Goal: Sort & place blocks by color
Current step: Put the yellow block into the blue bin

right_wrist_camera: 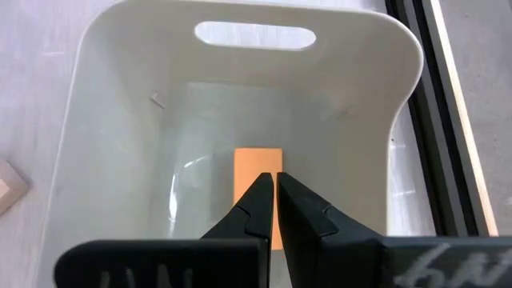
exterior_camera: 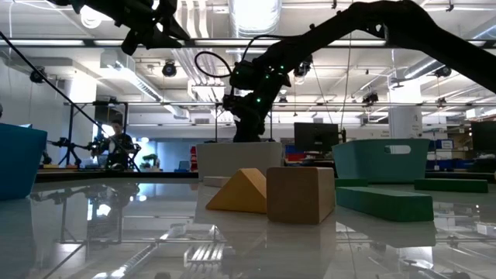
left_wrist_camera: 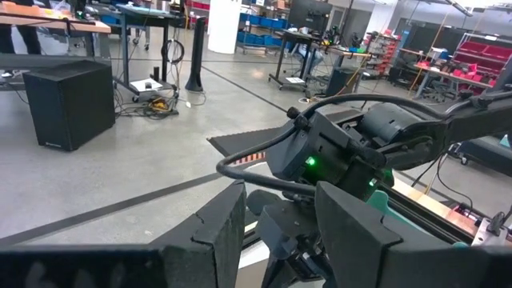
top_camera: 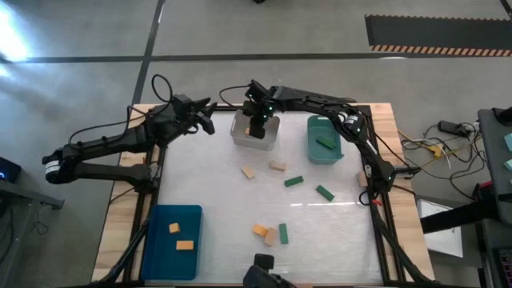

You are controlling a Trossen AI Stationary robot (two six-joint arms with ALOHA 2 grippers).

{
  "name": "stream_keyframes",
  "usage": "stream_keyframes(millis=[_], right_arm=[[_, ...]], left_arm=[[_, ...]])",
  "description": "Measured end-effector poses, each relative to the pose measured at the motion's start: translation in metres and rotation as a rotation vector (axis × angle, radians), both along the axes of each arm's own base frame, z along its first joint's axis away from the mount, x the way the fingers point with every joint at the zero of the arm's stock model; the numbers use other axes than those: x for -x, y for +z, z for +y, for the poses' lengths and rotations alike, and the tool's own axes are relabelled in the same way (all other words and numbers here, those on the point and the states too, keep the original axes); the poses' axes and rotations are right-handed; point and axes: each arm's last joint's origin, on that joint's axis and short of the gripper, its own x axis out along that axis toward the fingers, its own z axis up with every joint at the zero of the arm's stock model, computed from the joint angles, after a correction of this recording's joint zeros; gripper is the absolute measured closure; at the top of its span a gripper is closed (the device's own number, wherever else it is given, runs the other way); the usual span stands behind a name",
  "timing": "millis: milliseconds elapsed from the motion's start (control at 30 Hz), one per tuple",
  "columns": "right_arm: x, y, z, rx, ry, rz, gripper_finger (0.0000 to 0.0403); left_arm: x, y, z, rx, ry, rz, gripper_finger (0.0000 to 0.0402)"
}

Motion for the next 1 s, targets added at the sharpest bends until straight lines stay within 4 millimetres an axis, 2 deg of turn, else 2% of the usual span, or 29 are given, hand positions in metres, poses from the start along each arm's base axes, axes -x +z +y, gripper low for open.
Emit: stream_keyframes(millis=[167, 333, 567, 700, 867, 1000], right_arm=[[0.001, 0.005, 0.001, -0.028, -0.014, -0.017, 0.0394], [0.004, 0.012, 0.003, -0.094, -0.103, -0.016, 0.0394], [0.014, 0.039, 0.011, -0.324, -0.335, -0.056, 0.0394], [0.012, 0.034, 0.013, -0.418, -0.47, -0.034, 0.0394], [0.006, 0.014, 0.012, -0.439, -0.504, 0.0, 0.0394], [0.006, 0.011, 0.007, -0.449, -0.53, -0.006, 0.0376]], left_arm=[[0.0, 0.0, 0.0, 0.0, 0.0, 0.0, 0.0265], [0.0, 0.0, 0.0, 0.0, 0.0, 0.0, 0.0265], [0.0, 0.0, 0.0, -0.001, 0.0, 0.0, 0.0265], [0.001, 0.003, 0.0, -0.027, 0.015, 0.016, 0.0265], [0.001, 0.004, 0.0, -0.073, 0.014, 0.066, 0.0265], [0.001, 0.003, 0.0, -0.082, 0.016, 0.076, 0.0265]])
